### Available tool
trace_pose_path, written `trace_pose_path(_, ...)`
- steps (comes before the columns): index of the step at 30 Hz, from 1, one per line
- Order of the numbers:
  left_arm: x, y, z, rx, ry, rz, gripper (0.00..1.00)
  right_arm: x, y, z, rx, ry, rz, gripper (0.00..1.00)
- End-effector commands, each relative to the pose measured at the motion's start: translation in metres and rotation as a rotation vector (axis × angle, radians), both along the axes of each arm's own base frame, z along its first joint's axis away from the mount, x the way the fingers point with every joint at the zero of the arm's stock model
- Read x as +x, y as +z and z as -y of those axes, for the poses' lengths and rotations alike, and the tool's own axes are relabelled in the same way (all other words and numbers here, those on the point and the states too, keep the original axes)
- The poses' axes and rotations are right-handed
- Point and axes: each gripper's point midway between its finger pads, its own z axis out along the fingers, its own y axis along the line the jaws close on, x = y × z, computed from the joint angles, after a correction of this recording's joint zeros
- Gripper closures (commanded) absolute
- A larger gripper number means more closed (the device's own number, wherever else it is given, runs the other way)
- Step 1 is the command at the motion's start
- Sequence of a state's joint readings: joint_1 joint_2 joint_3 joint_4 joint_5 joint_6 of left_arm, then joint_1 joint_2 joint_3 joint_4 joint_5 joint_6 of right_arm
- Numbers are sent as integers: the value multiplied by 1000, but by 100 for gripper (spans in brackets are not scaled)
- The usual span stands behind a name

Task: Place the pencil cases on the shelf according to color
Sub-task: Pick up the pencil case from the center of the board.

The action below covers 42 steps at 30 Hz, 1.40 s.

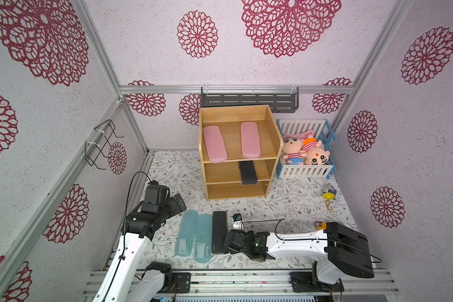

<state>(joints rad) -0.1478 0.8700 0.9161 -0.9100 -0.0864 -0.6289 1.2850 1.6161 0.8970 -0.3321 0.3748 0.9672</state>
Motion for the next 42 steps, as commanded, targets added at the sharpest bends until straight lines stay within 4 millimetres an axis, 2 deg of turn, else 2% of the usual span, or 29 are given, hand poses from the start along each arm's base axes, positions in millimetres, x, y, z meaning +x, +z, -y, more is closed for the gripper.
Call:
trace_pose_path(1,2,5,1,-4,-7,21,3,5,11,-26,32,37,19,1)
trace_pose_path(6,1,6,1,0,-2,27,3,8,-1,-42,-10,51,11,1)
trace_pose_path(12,2,6,2,-8,-9,31,3,8,-7,-41,-43,40,7,1)
trace_pose_path(22,1,8,6,-13,-27,36,3,1,-26,-51,-121,55,-16,1)
trace_pose_path(26,0,10,6,-12,-25,47,3,-2,-32,-37,-160,26,-22,1)
trace_pose_path(36,0,9,7,-17,-30,45,3,-6,-37,26,-221,-51,-26,1)
trace_pose_path(42,1,9,8,-16,-31,47,3,-5,-21,27,-92,28,-1,1)
